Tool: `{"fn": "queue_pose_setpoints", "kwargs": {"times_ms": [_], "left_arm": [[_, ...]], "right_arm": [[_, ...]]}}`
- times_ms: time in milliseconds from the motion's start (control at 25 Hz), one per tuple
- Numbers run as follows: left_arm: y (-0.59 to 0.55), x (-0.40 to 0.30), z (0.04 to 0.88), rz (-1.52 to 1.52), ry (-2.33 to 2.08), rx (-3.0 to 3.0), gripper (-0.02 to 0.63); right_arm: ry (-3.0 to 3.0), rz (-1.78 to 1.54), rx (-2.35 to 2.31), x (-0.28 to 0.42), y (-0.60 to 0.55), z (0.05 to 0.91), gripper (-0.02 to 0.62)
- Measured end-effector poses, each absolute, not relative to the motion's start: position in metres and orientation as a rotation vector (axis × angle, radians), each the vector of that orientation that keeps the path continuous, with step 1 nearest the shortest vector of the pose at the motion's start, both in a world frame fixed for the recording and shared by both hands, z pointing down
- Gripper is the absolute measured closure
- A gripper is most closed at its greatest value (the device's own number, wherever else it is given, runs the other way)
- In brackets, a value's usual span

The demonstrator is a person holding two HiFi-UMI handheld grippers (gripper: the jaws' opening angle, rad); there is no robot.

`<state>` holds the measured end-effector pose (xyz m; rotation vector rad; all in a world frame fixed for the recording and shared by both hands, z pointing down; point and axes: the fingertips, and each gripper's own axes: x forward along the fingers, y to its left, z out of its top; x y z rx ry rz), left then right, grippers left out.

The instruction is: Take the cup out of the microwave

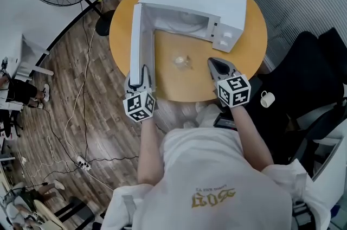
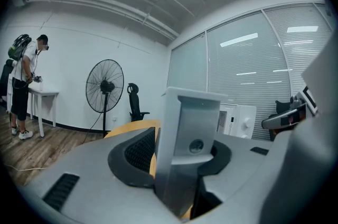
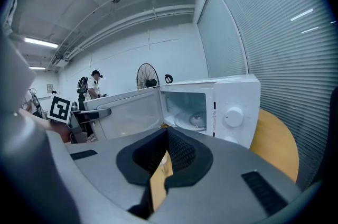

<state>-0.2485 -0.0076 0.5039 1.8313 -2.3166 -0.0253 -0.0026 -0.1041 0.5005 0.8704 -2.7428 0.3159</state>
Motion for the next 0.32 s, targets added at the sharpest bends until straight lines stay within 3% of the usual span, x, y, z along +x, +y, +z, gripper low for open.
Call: {"fn": "queue_pose_setpoints", "kwargs": {"times_ms": [320], "left_arm": [[-0.0083, -0.2498, 0.5068, -0.022, -2.317, 1.831, 0.423]], "right_arm": [[-2.752, 0.34, 0.839, -0.0042, -0.1034, 0.5051, 0.584]]}}
